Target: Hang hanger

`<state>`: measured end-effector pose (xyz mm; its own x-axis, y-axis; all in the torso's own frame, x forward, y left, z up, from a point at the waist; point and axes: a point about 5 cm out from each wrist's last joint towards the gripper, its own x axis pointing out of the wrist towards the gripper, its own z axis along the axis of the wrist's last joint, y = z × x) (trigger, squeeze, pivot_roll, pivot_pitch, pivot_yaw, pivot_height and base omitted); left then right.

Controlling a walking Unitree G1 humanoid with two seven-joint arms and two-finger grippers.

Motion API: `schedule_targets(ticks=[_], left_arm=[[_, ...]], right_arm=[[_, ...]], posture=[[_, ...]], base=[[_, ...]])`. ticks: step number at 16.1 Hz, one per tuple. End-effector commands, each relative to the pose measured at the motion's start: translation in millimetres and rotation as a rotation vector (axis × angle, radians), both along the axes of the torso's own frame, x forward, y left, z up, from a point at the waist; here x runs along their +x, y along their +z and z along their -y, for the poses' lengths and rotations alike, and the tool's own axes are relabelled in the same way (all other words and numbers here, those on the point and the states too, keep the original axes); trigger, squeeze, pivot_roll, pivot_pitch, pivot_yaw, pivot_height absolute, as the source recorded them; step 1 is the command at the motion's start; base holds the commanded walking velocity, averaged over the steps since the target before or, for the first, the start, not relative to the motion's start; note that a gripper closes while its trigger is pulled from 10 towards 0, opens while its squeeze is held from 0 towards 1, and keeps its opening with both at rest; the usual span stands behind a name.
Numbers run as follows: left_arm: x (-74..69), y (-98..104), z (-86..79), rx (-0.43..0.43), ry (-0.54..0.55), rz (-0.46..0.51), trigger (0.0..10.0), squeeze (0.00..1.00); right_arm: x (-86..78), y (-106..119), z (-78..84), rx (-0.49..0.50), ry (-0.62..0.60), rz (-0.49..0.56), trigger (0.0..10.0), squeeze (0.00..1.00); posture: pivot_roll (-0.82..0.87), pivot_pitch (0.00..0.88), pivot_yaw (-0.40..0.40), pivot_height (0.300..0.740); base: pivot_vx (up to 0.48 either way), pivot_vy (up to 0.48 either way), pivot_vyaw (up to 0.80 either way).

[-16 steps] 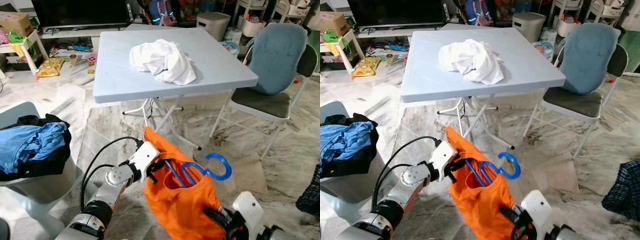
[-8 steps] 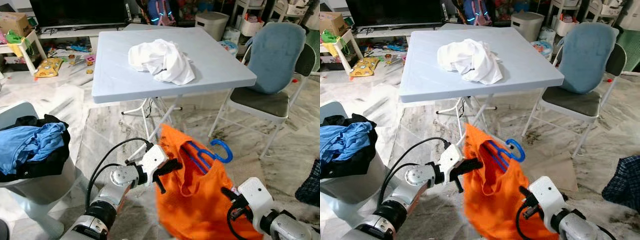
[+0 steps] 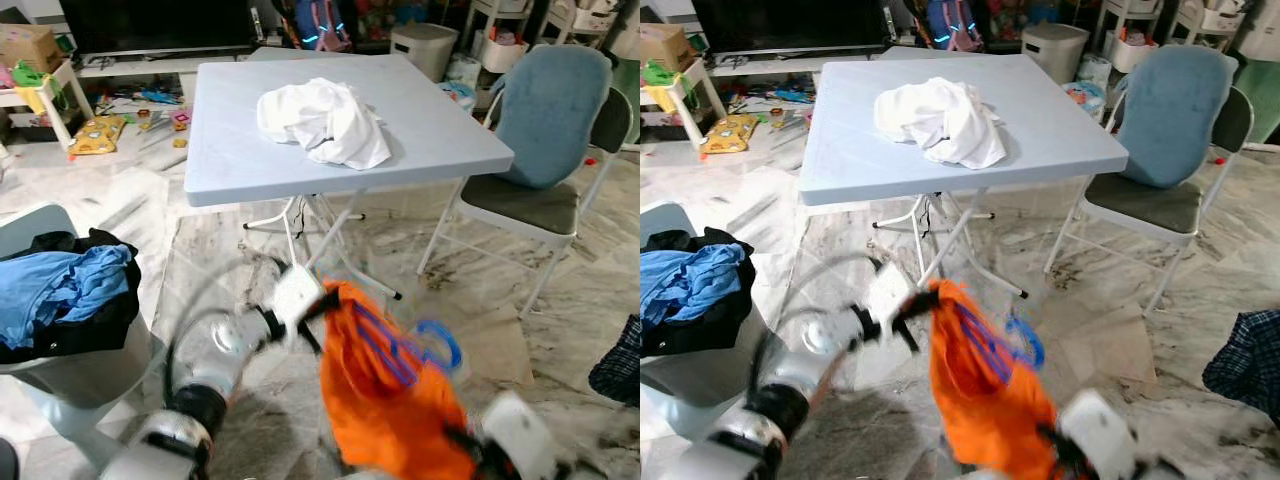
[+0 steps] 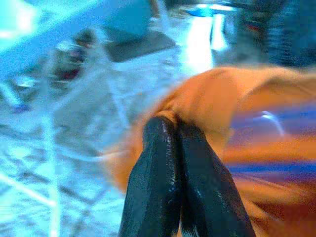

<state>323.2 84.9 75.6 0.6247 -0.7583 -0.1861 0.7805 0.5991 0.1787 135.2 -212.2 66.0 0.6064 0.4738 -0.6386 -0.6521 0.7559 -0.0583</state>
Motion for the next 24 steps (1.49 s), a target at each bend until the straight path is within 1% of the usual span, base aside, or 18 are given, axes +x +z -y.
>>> schedule_targets(ticks=[1,2,5,6,7,9,11,13,14,16,17,18,19,20,21,22,23,24], left_arm=[[10.7,13,-6.4,-0.005,0.045,0.055,0.0,0.0],[12.7,15,-9.2,0.001,0.05,0.058,0.0,0.0],[14.2,15,-13.1,0.016,0.055,0.061,0.0,0.0],[14.6,14,-13.8,0.021,0.057,0.055,0.0,0.0],[14.6,14,-14.0,0.026,0.055,0.05,0.0,0.0],[12.5,9,-13.0,0.043,0.038,0.03,0.0,0.0],[10.0,2,-15.2,0.085,0.028,0.005,0.0,0.0],[9.2,-1,-17.1,0.108,0.023,-0.01,0.0,0.0],[11.5,-2,-20.7,0.103,0.063,-0.02,0.0,0.0],[15.6,3,-22.9,0.09,0.094,-0.01,0.0,0.0],[19.0,6,-23.5,0.071,0.119,-0.015,0.0,0.0],[17.8,3,-22.2,0.078,0.111,-0.029,0.0,0.0],[17.8,3,-22.2,0.078,0.111,-0.029,0.0,0.0],[3.8,-9,-6.9,0.08,-0.01,-0.079,0.0,0.0],[-1.9,-12,-0.7,0.074,-0.062,-0.088,0.0,0.0],[-7.4,-16,4.5,0.075,-0.098,-0.09,3.3,0.0],[-9.2,-18,6.4,0.077,-0.098,-0.088,3.3,0.0],[-10.9,-19,7.8,0.073,-0.109,-0.099,10.0,0.38]], right_arm=[[-7.9,9,13.7,-0.008,0.02,-0.019,10.0,0.0],[-12.5,12,27.2,-0.024,-0.009,-0.031,10.0,0.0],[-25.6,28,58.3,-0.03,-0.058,-0.052,10.0,0.0],[-29.3,37,66.7,-0.013,-0.073,-0.048,10.0,0.0],[-29.5,45,70.2,0.013,-0.088,-0.031,10.0,0.0],[-31.6,59,71.6,0.079,-0.073,-0.011,10.0,0.0],[-39.1,79,66.3,0.152,-0.002,-0.008,10.0,0.0],[-41.7,85,65.9,0.171,0.017,-0.004,10.0,0.0],[-47.6,91,63.2,0.194,0.049,-0.031,10.0,0.0],[-56.8,88,62.2,0.146,0.088,-0.096,10.0,0.0],[-60.4,89,58.1,0.147,0.113,-0.115,10.0,0.0],[-57.7,94,54.4,0.174,0.12,-0.089,10.0,0.0],[-57.7,94,54.4,0.174,0.12,-0.089,10.0,0.0],[-35.6,113,50.1,0.281,0.053,0.105,10.0,0.0],[-27.0,117,51.1,0.304,0.01,0.174,10.0,0.0],[-17.2,119,50.5,0.321,-0.031,0.245,10.0,0.0],[-13.8,121,48.4,0.33,-0.035,0.274,10.0,0.0],[-10.6,120,46.6,0.331,-0.042,0.284,10.0,0.0]], posture=[[-0.03,0.0,-0.02,0.74],[-0.03,0.0,-0.02,0.74],[-0.03,0.0,-0.019,0.74],[-0.03,0.0,-0.017,0.74],[-0.04,0.0,-0.016,0.74],[-0.04,0.0,-0.01,0.74],[-0.04,0.0,-0.006,0.74],[-0.04,0.0,-0.004,0.74],[-0.04,0.0,-0.005,0.74],[-0.04,0.0,-0.005,0.74],[-0.04,0.0,-0.001,0.74],[-0.04,0.0,0.002,0.74],[-0.04,0.0,0.002,0.74],[-0.05,0.0,0.002,0.74],[-0.05,0.0,0.0,0.74],[-0.05,0.0,-0.003,0.74],[-0.05,0.0,-0.004,0.74],[-0.05,0.0,-0.007,0.74]], base=[[0.0,0.0,0.0],[0.0,0.0,0.0],[0.0,0.0,0.0],[0.0,0.0,0.0],[0.0,0.0,0.0],[0.0,0.0,0.0],[0.0,0.0,0.0],[0.0,0.0,0.0],[0.0,0.0,0.0],[0.0,0.0,0.0],[0.0,0.0,0.0],[0.0,0.0,0.0],[0.0,0.0,0.0],[0.0,0.0,0.0],[0.0,0.0,0.0],[0.0,0.0,0.0],[0.0,0.0,0.0],[0.0,0.0,0.0]])
